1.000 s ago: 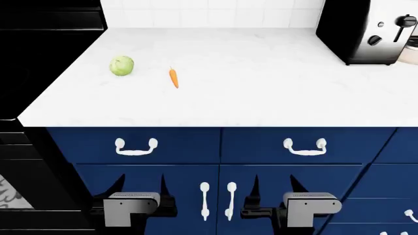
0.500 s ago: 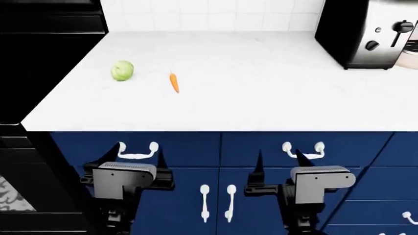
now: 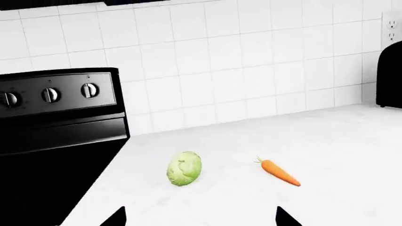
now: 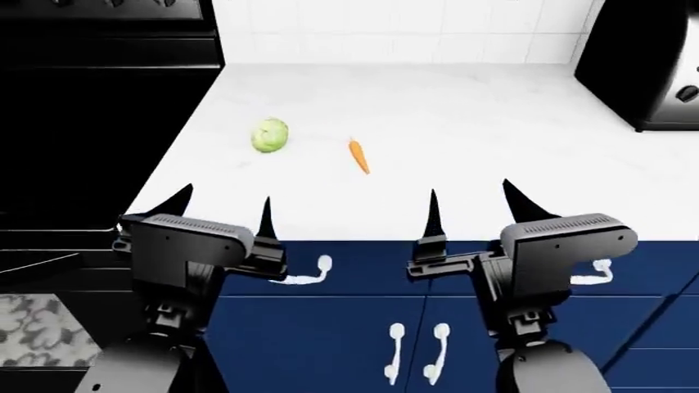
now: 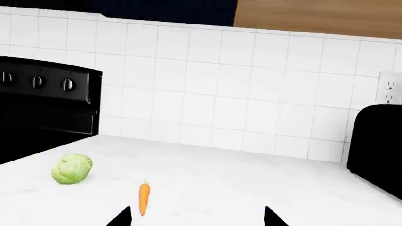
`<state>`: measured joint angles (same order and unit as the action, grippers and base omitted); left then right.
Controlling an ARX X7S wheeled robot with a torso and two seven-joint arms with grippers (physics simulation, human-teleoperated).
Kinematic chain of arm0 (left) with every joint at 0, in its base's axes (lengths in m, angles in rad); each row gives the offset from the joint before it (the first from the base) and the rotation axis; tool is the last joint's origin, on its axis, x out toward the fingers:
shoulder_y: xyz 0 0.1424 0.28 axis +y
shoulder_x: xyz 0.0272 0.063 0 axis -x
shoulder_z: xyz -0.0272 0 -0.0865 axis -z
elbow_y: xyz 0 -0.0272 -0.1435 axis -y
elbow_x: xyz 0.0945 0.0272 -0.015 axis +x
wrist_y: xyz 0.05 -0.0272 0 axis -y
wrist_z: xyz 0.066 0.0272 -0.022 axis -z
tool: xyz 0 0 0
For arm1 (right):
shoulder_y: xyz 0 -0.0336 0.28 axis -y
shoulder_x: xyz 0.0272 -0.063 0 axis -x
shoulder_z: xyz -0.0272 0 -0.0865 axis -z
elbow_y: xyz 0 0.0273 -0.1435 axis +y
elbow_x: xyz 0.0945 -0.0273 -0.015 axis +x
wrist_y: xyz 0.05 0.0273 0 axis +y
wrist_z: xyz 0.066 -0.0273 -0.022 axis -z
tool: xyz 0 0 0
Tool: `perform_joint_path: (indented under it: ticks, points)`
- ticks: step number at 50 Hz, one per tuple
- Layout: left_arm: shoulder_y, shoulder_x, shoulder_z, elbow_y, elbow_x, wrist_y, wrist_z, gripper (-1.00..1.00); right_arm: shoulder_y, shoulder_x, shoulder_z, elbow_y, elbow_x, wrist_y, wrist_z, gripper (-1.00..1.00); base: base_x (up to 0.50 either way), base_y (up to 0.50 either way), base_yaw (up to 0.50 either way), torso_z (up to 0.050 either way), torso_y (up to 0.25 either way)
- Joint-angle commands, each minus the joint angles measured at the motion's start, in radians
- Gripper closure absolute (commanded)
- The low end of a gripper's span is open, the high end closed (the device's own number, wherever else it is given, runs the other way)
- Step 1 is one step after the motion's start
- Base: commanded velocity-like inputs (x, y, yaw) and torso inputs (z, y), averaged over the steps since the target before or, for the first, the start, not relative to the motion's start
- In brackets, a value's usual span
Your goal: Pick the brussel sprout, carrot from the counter and place them in the cabinet. Then close the cabinet.
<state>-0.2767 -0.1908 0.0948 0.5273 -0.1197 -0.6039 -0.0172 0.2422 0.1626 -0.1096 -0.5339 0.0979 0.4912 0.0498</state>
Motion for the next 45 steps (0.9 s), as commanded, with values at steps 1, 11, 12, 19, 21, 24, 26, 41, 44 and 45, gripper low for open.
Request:
perform_joint_path:
  ticks: [1,11,12,19,21,24,26,41,44,45]
  points:
    - [-0.056,-0.017,0.022,0.045,-0.011,-0.079,0.006,-1.0,0.05,0.01,-0.008,-0.054,0.03,0.036,-0.012,-1.0,0.31,0.41,0.0,0.05,0.004]
    - [-0.084,-0.028,0.034,0.067,-0.016,-0.118,0.003,-1.0,0.068,0.02,-0.016,-0.082,0.054,0.067,-0.021,-1.0,0.34,0.39,0.0,0.05,0.003]
    - [-0.086,-0.029,0.034,0.067,-0.016,-0.118,0.003,-1.0,0.07,0.02,-0.017,-0.083,0.057,0.07,-0.022,-1.0,0.34,0.39,0.0,0.049,0.0]
    - [-0.105,-0.038,0.043,0.08,-0.013,-0.145,-0.003,-1.0,0.081,0.026,-0.029,-0.093,0.069,0.09,-0.028,-1.0,0.33,0.39,0.0,0.047,0.0]
    - [-0.114,-0.04,0.043,0.073,-0.009,-0.151,-0.008,-1.0,0.086,0.028,-0.031,-0.094,0.074,0.111,-0.027,-1.0,0.28,0.21,0.0,0.019,0.0]
    - [-0.13,-0.042,0.044,0.074,-0.007,-0.174,-0.014,-1.0,0.091,0.031,-0.032,-0.099,0.075,0.126,-0.023,-1.0,0.0,0.0,0.0,0.003,0.0]
    - [-0.14,-0.044,0.047,0.084,-0.008,-0.194,-0.015,-1.0,0.094,0.032,-0.03,-0.104,0.08,0.134,-0.022,-1.0,0.0,0.0,0.0,0.0,0.0]
    - [-0.22,-0.044,0.074,0.119,-0.032,-0.318,-0.005,-1.0,0.133,0.059,-0.003,-0.138,0.112,0.232,-0.012,-1.0,0.21,-0.02,0.0,0.0,0.0]
    - [-0.233,-0.041,0.071,0.124,-0.041,-0.338,-0.004,-1.0,0.142,0.065,-0.003,-0.146,0.116,0.251,-0.011,-1.0,0.35,-0.04,0.0,0.0,0.0]
    - [-0.236,-0.041,0.071,0.126,-0.042,-0.343,-0.004,-1.0,0.144,0.067,-0.002,-0.149,0.117,0.256,-0.011,-1.0,0.36,-0.04,0.0,0.0,0.0]
